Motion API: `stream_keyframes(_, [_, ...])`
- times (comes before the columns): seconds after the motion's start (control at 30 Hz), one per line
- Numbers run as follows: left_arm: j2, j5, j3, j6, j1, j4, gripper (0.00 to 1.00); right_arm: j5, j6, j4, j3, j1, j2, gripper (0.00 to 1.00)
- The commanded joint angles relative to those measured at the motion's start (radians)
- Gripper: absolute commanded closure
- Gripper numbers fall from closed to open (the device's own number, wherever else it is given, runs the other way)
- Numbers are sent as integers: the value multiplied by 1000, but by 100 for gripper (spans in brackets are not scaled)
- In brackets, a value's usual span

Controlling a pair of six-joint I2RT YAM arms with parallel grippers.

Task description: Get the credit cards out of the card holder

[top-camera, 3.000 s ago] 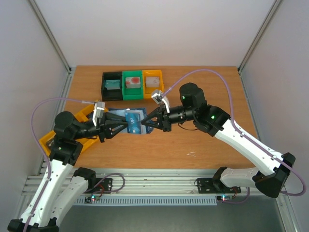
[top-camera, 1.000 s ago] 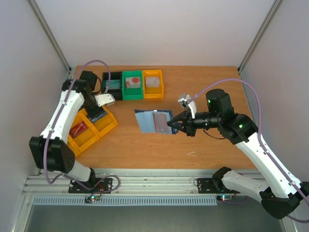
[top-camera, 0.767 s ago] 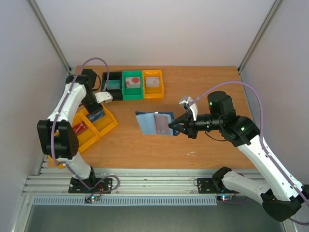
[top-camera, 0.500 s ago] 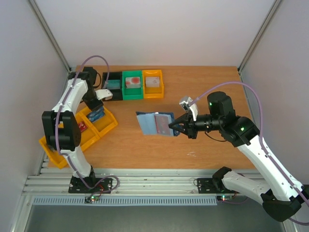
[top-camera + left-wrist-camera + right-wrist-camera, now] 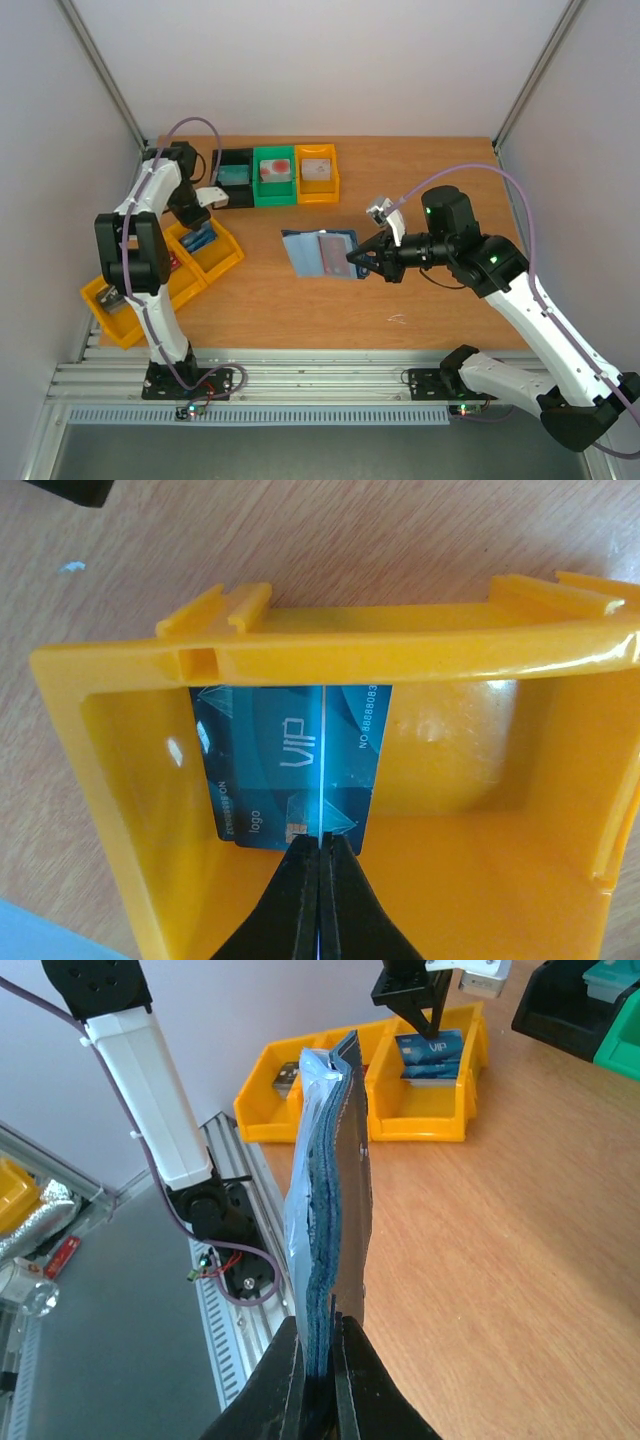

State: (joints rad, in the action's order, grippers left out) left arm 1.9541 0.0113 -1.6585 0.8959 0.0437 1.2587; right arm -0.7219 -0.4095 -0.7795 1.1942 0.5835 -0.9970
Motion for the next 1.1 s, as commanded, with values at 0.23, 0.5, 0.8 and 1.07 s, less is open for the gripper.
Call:
stream_keyframes(0.23, [54, 50, -10, 51, 18, -83, 100, -1, 13, -6, 44, -3, -1, 99])
stream_keyframes(0.5, [42, 84, 9, 61, 19, -150, 91, -9, 25, -5, 44, -3, 0, 99])
stream_keyframes(0.8, [14, 105, 9, 71, 19, -193, 77, -28, 33, -9, 42, -4, 1, 99])
stream_keyframes(1.07, [-55, 16, -3, 69, 18, -193, 76, -37, 47, -7, 41, -2, 8, 99])
